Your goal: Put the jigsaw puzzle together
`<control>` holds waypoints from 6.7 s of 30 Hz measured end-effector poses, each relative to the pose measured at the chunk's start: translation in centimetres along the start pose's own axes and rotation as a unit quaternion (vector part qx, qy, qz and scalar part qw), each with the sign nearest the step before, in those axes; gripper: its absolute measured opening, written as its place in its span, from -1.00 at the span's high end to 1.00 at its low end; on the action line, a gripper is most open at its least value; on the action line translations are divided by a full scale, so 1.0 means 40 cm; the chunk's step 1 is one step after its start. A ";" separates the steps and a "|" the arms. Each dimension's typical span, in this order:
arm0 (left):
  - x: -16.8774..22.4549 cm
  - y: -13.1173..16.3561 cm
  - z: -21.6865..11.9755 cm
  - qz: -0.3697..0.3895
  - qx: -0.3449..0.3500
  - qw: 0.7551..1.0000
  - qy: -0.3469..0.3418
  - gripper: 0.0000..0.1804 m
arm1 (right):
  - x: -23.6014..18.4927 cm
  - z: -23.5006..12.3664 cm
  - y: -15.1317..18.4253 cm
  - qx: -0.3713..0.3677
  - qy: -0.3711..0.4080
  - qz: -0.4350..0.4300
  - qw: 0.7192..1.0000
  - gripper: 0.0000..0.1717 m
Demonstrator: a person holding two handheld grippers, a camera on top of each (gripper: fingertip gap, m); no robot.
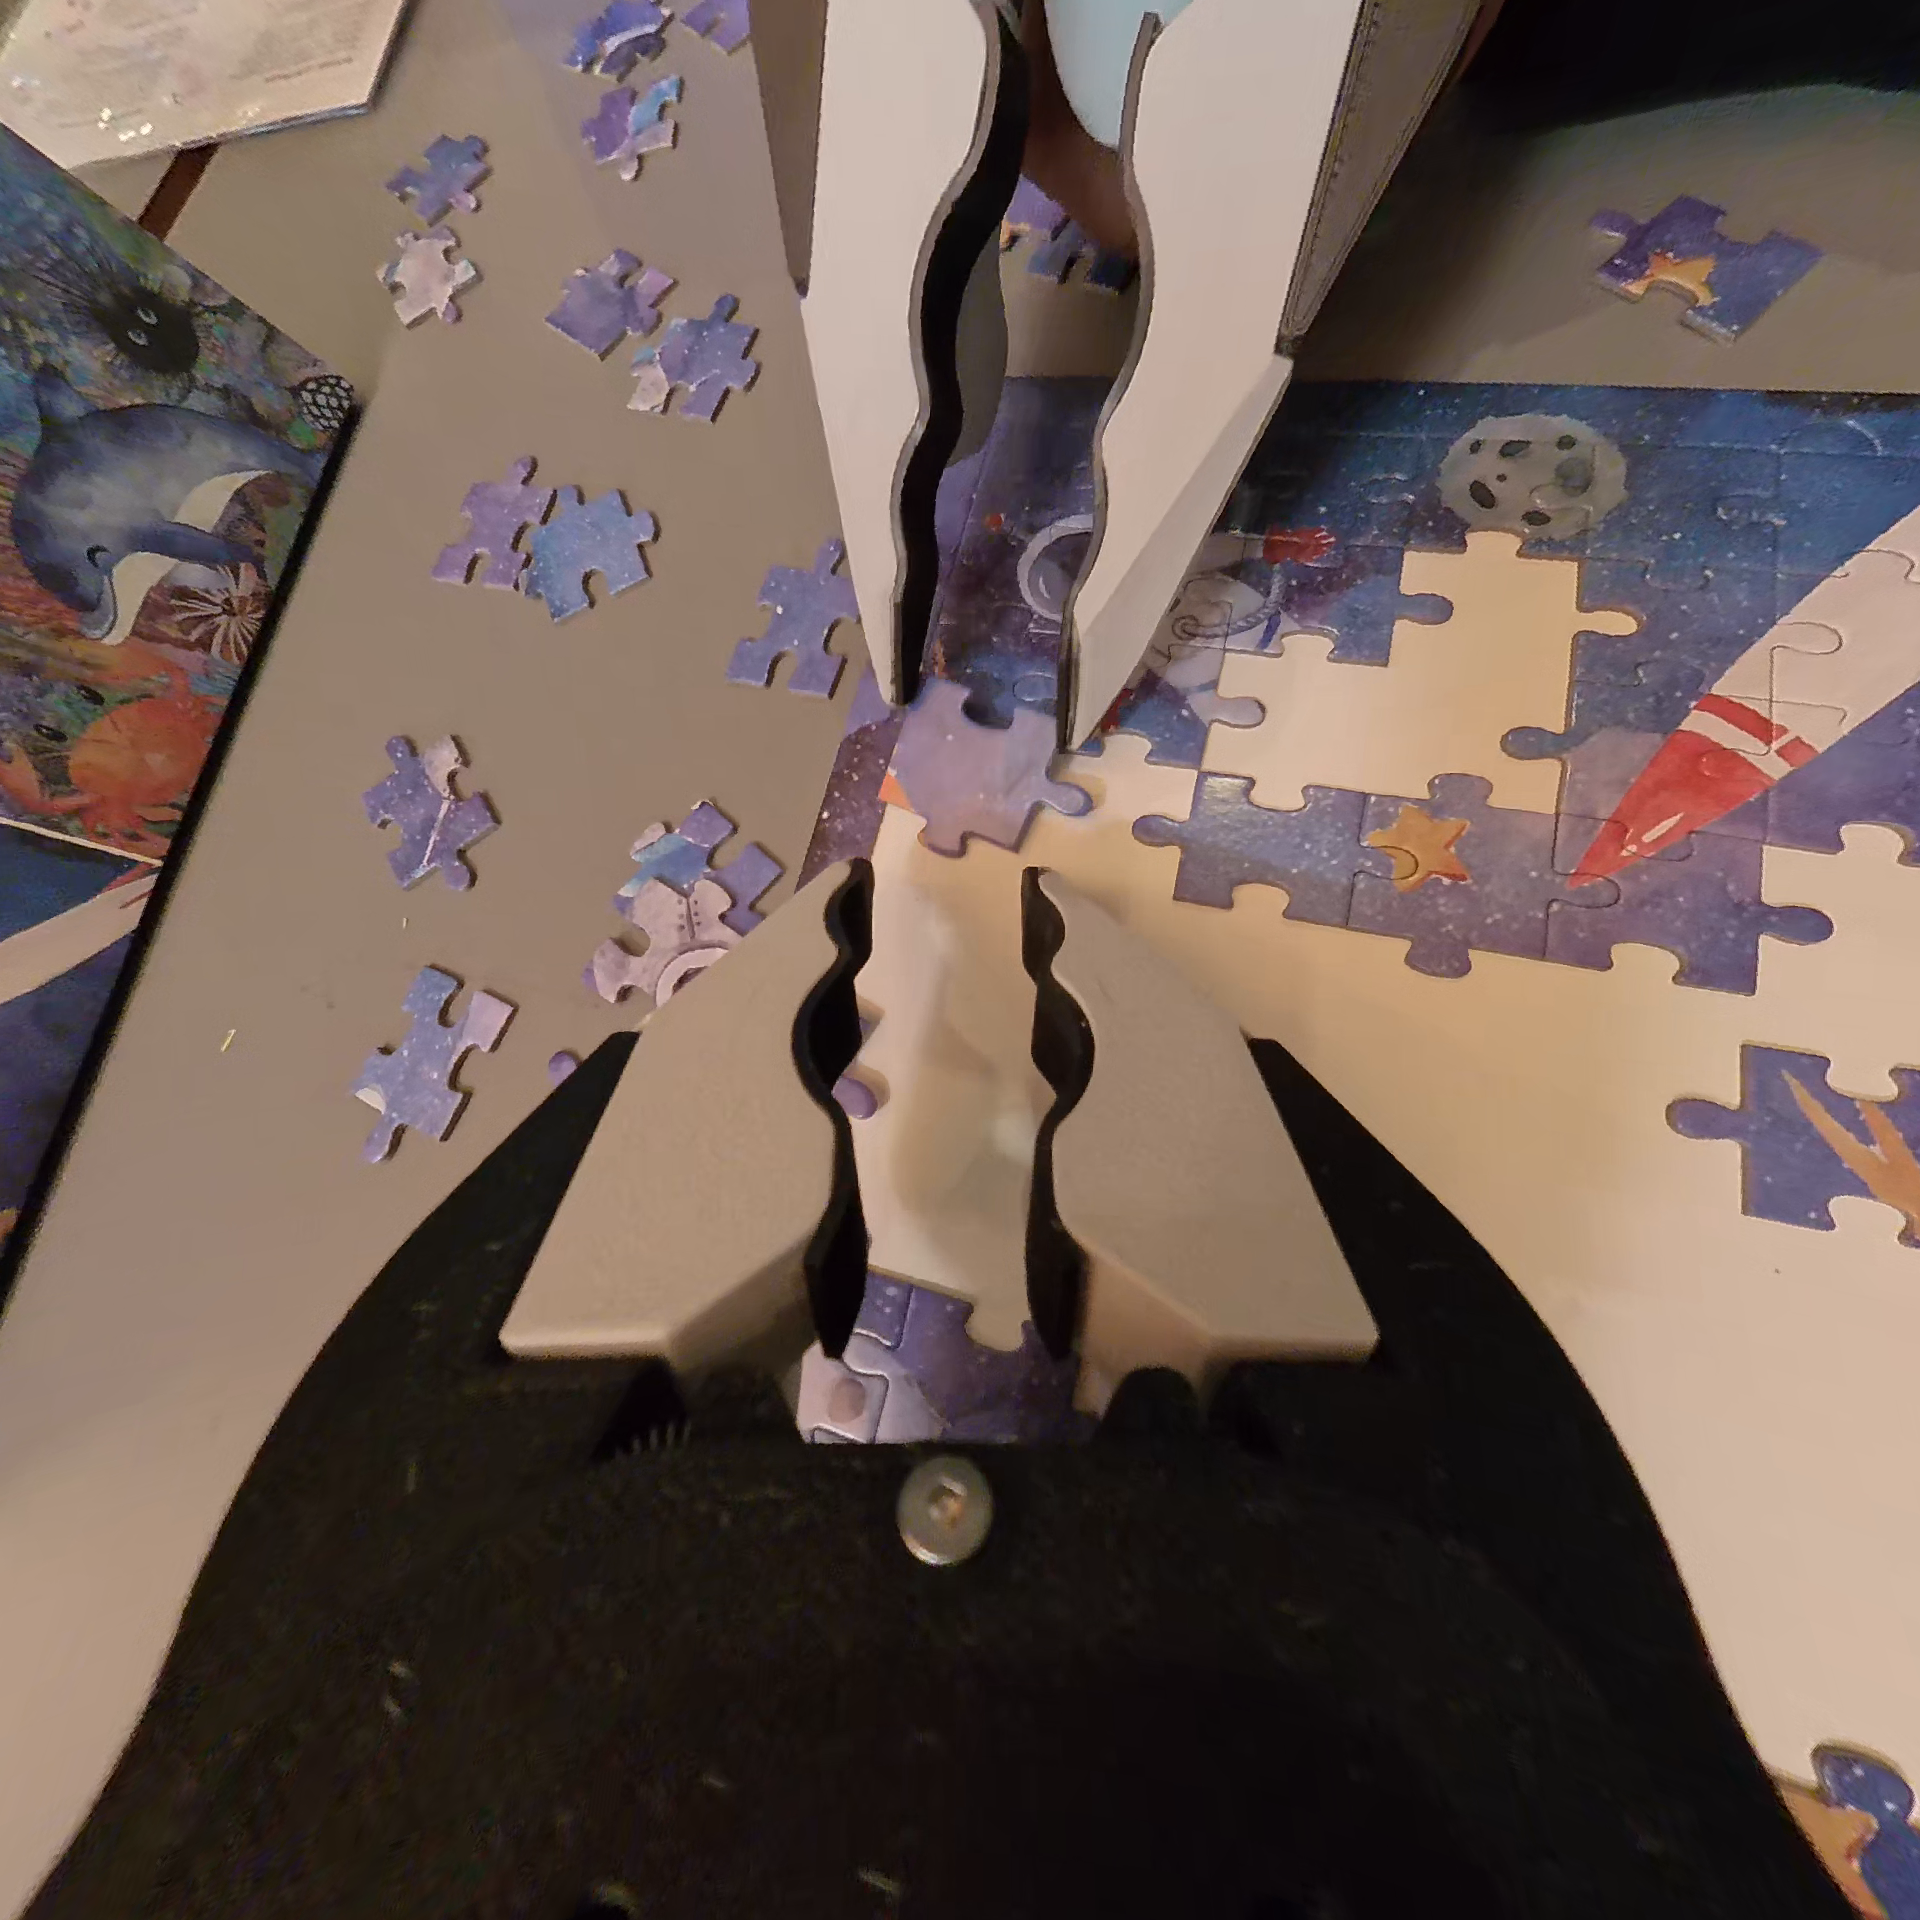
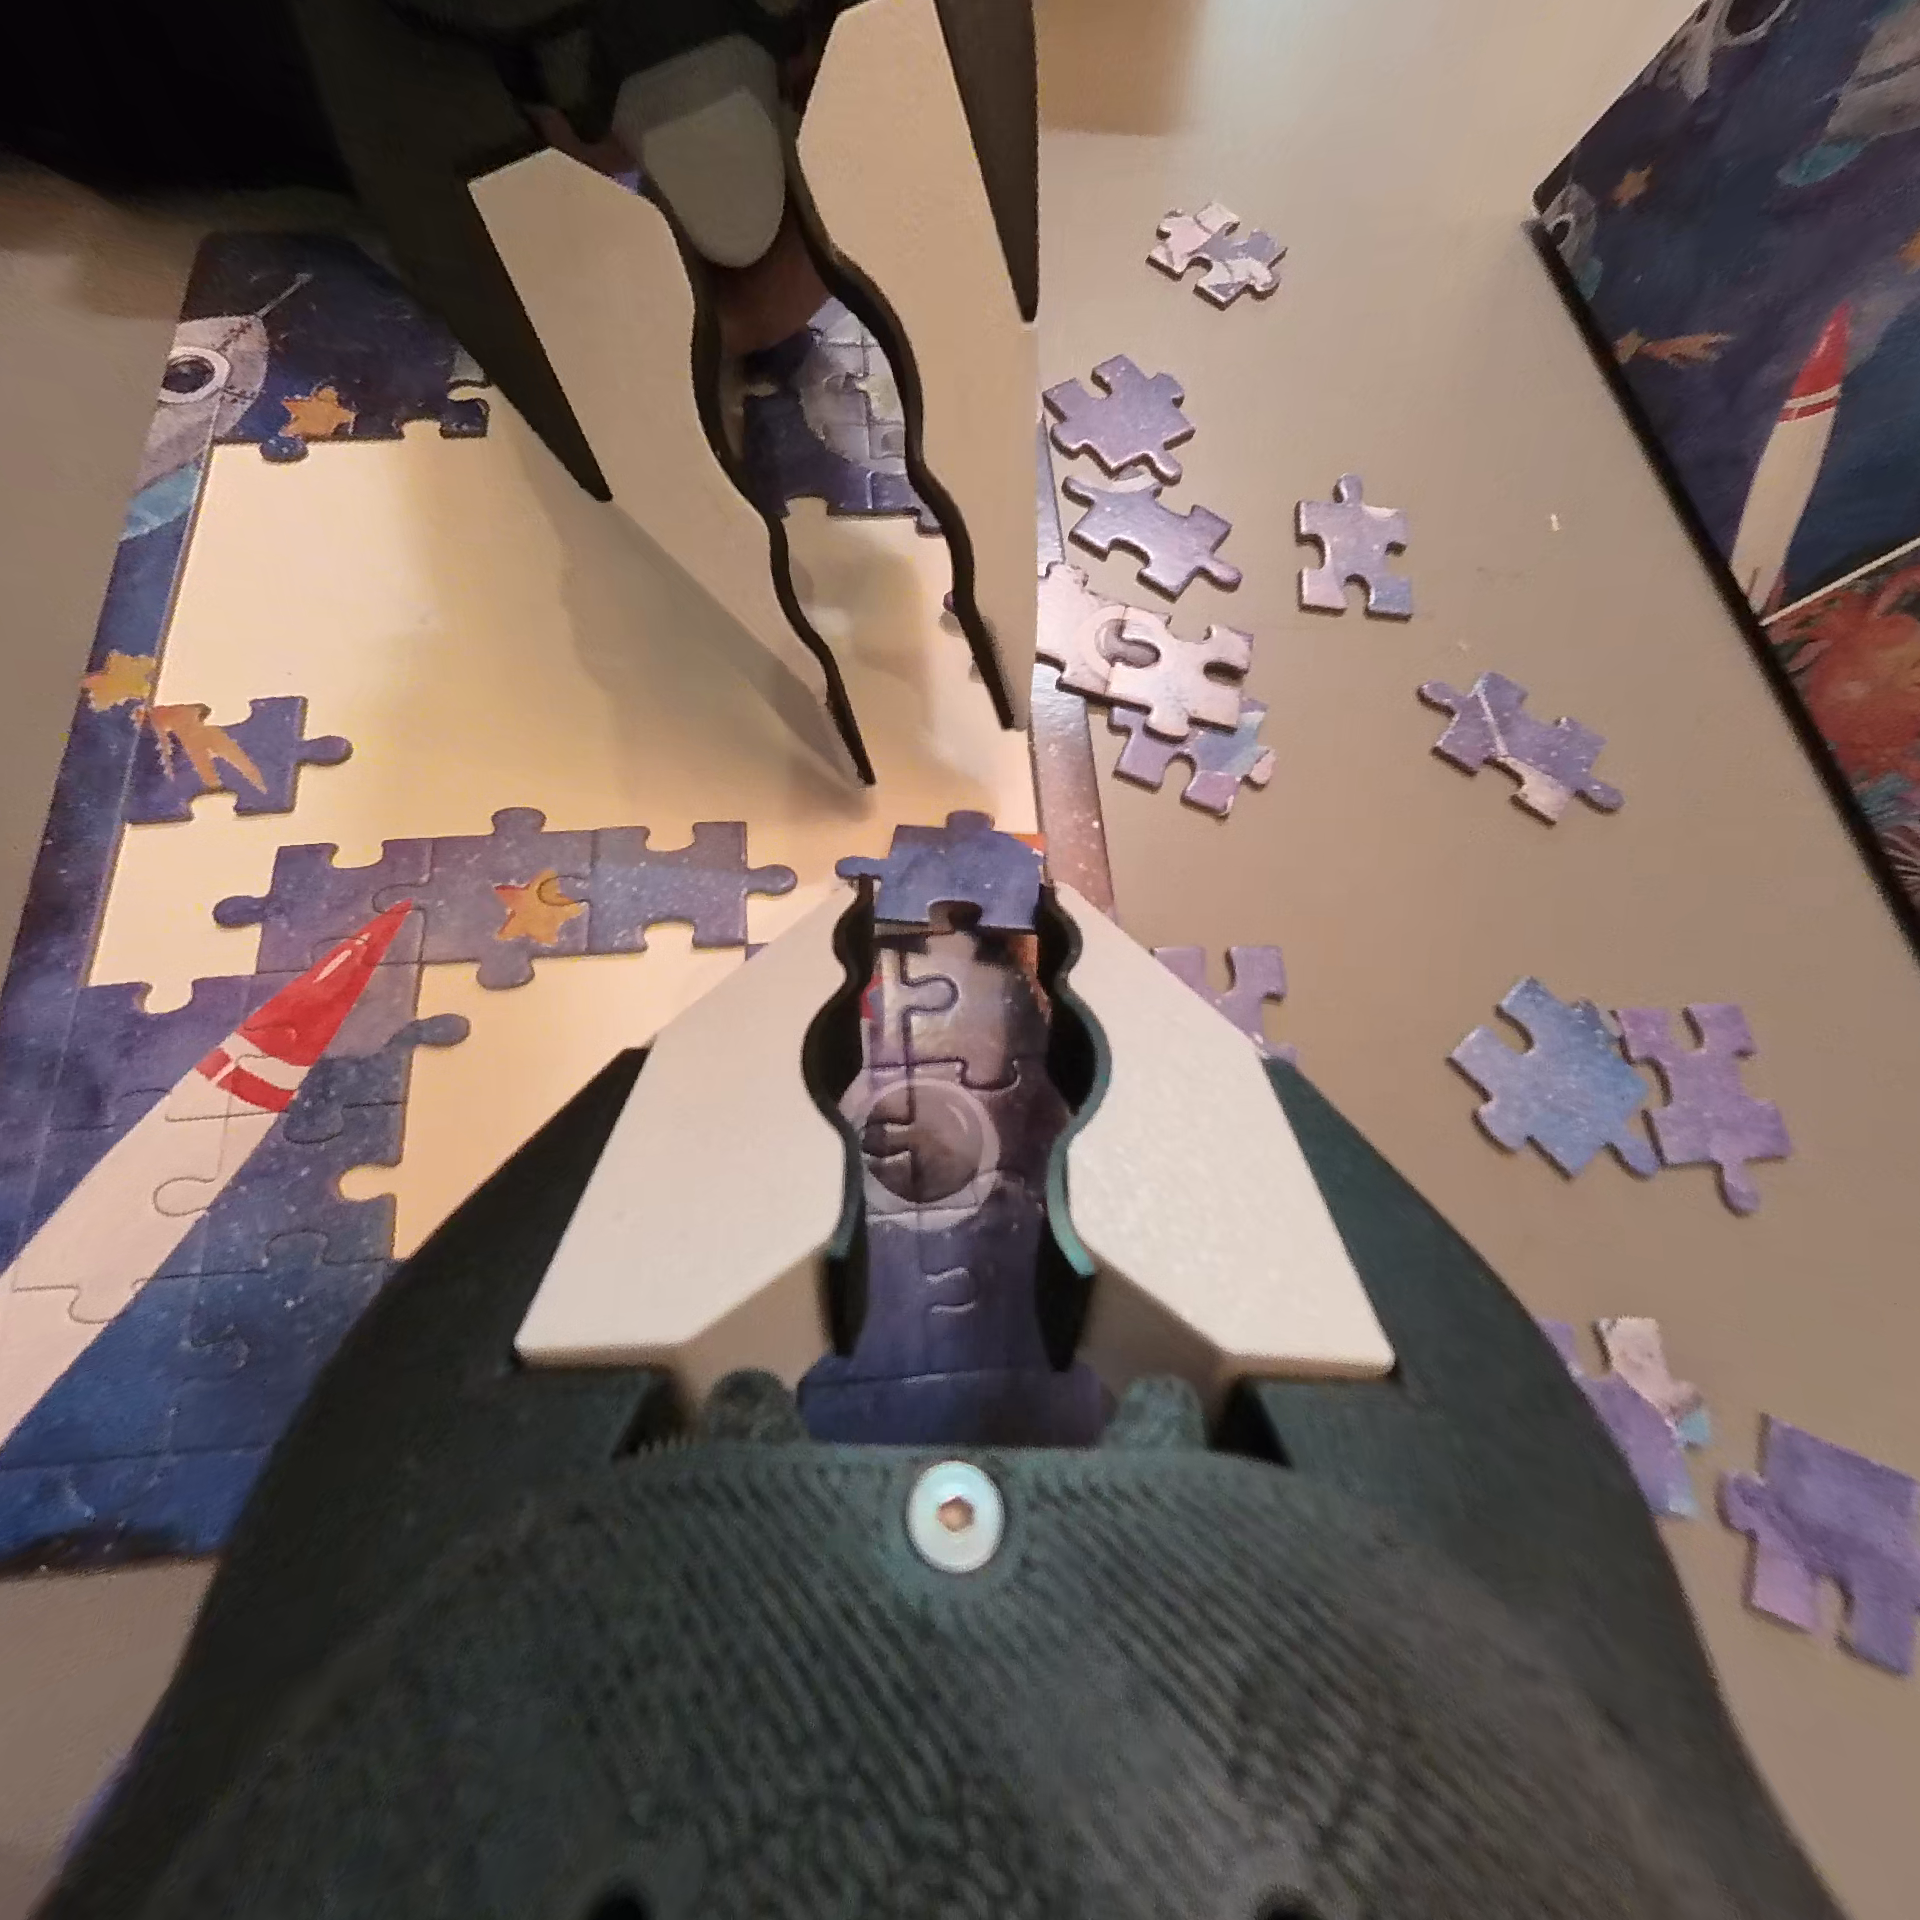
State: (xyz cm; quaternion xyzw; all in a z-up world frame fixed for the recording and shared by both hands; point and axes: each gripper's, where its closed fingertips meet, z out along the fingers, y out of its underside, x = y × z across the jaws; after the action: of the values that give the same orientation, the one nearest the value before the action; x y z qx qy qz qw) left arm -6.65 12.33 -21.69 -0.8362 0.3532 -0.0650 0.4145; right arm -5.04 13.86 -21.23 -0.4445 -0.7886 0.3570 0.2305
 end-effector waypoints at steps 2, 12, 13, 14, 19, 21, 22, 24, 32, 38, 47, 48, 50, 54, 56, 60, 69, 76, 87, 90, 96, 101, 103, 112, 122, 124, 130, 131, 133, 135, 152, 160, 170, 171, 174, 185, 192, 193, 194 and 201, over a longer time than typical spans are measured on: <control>-0.001 -0.001 -0.001 -0.001 0.001 1.000 0.000 0.69 | 0.001 -0.003 0.001 -0.001 0.002 0.000 1.000 0.66; -0.002 0.000 0.000 0.001 -0.001 1.000 -0.004 0.70 | -0.005 -0.033 0.010 0.004 0.004 0.004 1.000 0.73; -0.001 0.001 0.001 0.003 -0.002 1.000 -0.004 0.69 | -0.008 -0.037 0.013 0.004 0.002 0.004 1.000 0.79; -0.001 0.002 0.001 0.004 -0.003 1.000 -0.005 0.69 | -0.009 -0.041 0.016 0.004 0.001 0.005 1.000 0.79; -0.007 0.010 0.003 0.010 -0.011 1.000 -0.012 0.69 | -0.007 -0.053 0.026 0.009 0.005 0.015 1.000 0.78; -0.009 0.010 0.002 0.009 -0.011 1.000 -0.013 0.69 | 0.000 -0.053 0.032 0.006 0.011 0.020 1.000 0.73; -0.008 0.009 0.002 0.009 -0.010 1.000 -0.012 0.69 | 0.003 -0.051 0.034 0.005 0.014 0.023 1.000 0.68; -0.008 0.009 0.002 0.010 -0.010 1.000 -0.013 0.69 | 0.005 -0.042 0.033 0.005 0.015 0.030 0.999 0.59; -0.003 0.015 0.007 0.026 -0.020 0.999 -0.019 0.69 | 0.002 -0.001 0.036 -0.018 0.026 0.031 0.999 0.45; -0.002 0.015 0.007 0.027 -0.020 0.999 -0.020 0.69 | 0.000 -0.002 0.034 -0.020 0.022 0.047 0.998 0.54; -0.002 0.014 0.007 0.028 -0.020 0.999 -0.021 0.69 | 0.019 -0.056 0.003 0.029 0.030 0.054 0.998 0.54; -0.002 0.014 0.007 0.028 -0.021 0.999 -0.021 0.69 | 0.028 -0.068 0.000 0.035 0.039 0.055 0.997 0.54; -0.002 0.014 0.007 0.029 -0.021 0.999 -0.022 0.69 | 0.047 -0.091 -0.003 0.046 0.058 0.058 0.996 0.54; -0.001 0.014 0.007 0.032 -0.021 0.999 -0.023 0.70 | 0.072 -0.128 -0.009 0.065 0.085 0.062 0.992 0.54; -0.001 0.014 0.007 0.033 -0.020 0.999 -0.024 0.70 | 0.078 -0.136 -0.011 0.069 0.091 0.062 0.991 0.54; -0.004 0.013 0.007 0.035 -0.019 0.999 -0.028 0.69 | 0.091 -0.140 0.001 0.058 0.109 0.063 0.990 0.54; -0.051 -0.008 -0.024 -0.007 0.018 0.998 -0.053 0.70 | 0.187 -0.201 0.138 -0.006 0.186 0.157 0.970 0.53; -0.098 -0.018 -0.054 -0.056 0.052 0.994 -0.074 0.72 | 0.168 -0.161 0.139 -0.011 0.158 0.160 0.974 0.53; -0.220 -0.008 -0.144 -0.128 0.109 0.977 -0.134 0.73 | 0.188 -0.194 0.121 0.011 0.189 0.147 0.971 0.47; -0.251 0.002 -0.172 -0.152 0.118 0.970 -0.150 0.75 | 0.206 -0.232 0.102 0.044 0.214 0.145 0.965 0.48; -0.277 -0.003 -0.240 -0.192 0.157 0.960 -0.133 0.87 | 0.244 -0.328 0.071 0.111 0.282 0.137 0.943 0.52; -0.328 0.018 -0.307 -0.187 0.166 0.951 -0.184 0.90 | 0.259 -0.389 0.069 0.149 0.321 0.140 0.925 0.56; -0.348 0.036 -0.325 -0.184 0.160 0.948 -0.205 0.92 | 0.261 -0.397 0.070 0.158 0.325 0.143 0.921 0.57; -0.417 0.122 -0.373 -0.197 0.144 0.934 -0.259 0.97 | 0.269 -0.386 0.077 0.155 0.341 0.130 0.918 0.59; -0.438 0.168 -0.404 -0.230 0.177 0.919 -0.266 0.96 | 0.300 -0.434 0.128 0.176 0.381 0.156 0.894 0.63; -0.439 0.179 -0.398 -0.231 0.171 0.920 -0.267 0.96 | 0.303 -0.436 0.138 0.176 0.385 0.161 0.891 0.63; -0.426 0.198 -0.368 -0.209 0.140 0.931 -0.265 0.96 | 0.302 -0.437 0.153 0.168 0.399 0.156 0.888 0.64; -0.423 0.202 -0.362 -0.202 0.133 0.933 -0.267 0.97 | 0.301 -0.438 0.155 0.168 0.401 0.156 0.887 0.64; -0.418 0.209 -0.350 -0.188 0.122 0.937 -0.268 0.97 | 0.299 -0.438 0.159 0.169 0.401 0.159 0.886 0.64; -0.412 0.215 -0.337 -0.180 0.112 0.941 -0.263 0.97 | 0.296 -0.439 0.162 0.171 0.400 0.162 0.886 0.64; -0.410 0.188 -0.346 -0.175 0.131 0.941 -0.259 0.96 | 0.291 -0.506 0.136 0.187 0.435 0.138 0.870 0.65; -0.415 0.172 -0.361 -0.172 0.136 0.934 -0.281 0.96 | 0.265 -0.516 0.113 0.196 0.429 0.137 0.871 0.63; -0.435 0.199 -0.369 -0.186 0.107 0.928 -0.303 0.95 | 0.252 -0.444 0.108 0.147 0.407 0.119 0.894 0.63; -0.435 0.201 -0.368 -0.188 0.104 0.928 -0.304 0.95 | 0.251 -0.440 0.106 0.149 0.403 0.120 0.895 0.63; -0.434 0.203 -0.363 -0.191 0.097 0.929 -0.302 0.94 | 0.248 -0.430 0.102 0.154 0.395 0.123 0.897 0.63; -0.434 0.206 -0.362 -0.184 0.084 0.928 -0.314 0.93 | 0.250 -0.477 0.094 0.157 0.434 0.103 0.881 0.65; -0.429 0.206 -0.349 -0.185 0.083 0.930 -0.306 0.93 | 0.253 -0.528 0.089 0.194 0.452 0.117 0.863 0.66; -0.429 0.205 -0.348 -0.183 0.082 0.930 -0.307 0.93 | 0.254 -0.534 0.089 0.194 0.458 0.114 0.860 0.66; -0.428 0.204 -0.348 -0.182 0.082 0.931 -0.306 0.93 | 0.254 -0.541 0.088 0.193 0.465 0.111 0.857 0.67; -0.421 0.196 -0.340 -0.176 0.081 0.934 -0.301 0.93 | 0.246 -0.600 0.072 0.208 0.504 0.094 0.833 0.69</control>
State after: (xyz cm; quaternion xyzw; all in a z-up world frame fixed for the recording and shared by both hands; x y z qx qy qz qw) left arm -28.80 11.19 -15.58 -0.8290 0.0522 0.0899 0.5495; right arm 7.95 31.99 -7.64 -0.5762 -0.4252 0.2592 0.6481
